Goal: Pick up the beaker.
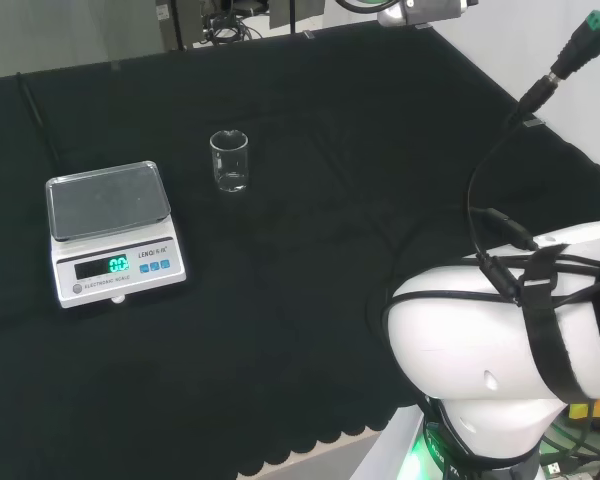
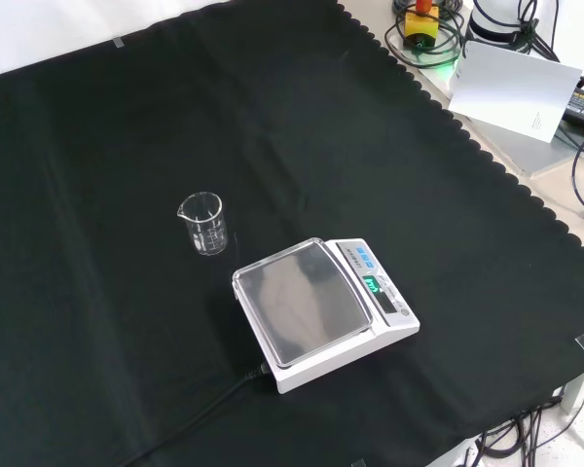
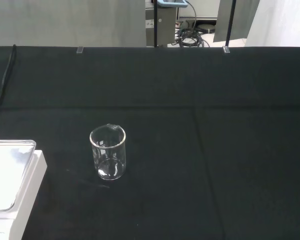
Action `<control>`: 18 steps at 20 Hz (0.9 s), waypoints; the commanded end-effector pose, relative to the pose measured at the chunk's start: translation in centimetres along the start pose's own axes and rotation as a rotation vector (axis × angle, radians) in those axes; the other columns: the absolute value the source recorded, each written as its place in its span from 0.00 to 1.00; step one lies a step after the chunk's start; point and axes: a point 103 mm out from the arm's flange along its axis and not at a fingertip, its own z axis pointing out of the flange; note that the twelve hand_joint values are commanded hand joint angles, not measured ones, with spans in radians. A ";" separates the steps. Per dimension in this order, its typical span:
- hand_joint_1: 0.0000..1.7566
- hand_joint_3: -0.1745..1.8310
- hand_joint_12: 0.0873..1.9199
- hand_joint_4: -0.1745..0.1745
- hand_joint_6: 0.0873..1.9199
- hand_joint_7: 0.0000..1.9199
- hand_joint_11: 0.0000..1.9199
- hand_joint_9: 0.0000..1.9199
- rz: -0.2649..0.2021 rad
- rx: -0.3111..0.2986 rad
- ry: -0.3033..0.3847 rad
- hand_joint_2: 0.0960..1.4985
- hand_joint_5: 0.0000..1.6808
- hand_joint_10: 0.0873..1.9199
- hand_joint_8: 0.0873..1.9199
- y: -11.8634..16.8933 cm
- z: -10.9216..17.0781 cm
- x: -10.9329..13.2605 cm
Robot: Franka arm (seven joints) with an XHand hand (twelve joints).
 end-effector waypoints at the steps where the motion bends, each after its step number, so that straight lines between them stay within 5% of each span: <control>1: 0.13 0.30 0.74 0.57 0.00 0.05 0.02 0.13 0.000 -0.009 -0.011 0.37 0.08 0.37 0.30 0.0 0.0 0.0; 10: 0.12 0.25 0.78 0.57 0.00 0.04 0.00 0.12 0.006 0.004 -0.017 0.41 0.09 0.39 0.31 0.8 0.4 -0.1; 18: 0.13 0.23 0.79 0.57 0.00 0.04 0.00 0.12 -0.025 0.088 -0.012 0.42 0.09 0.39 0.31 9.8 5.4 2.8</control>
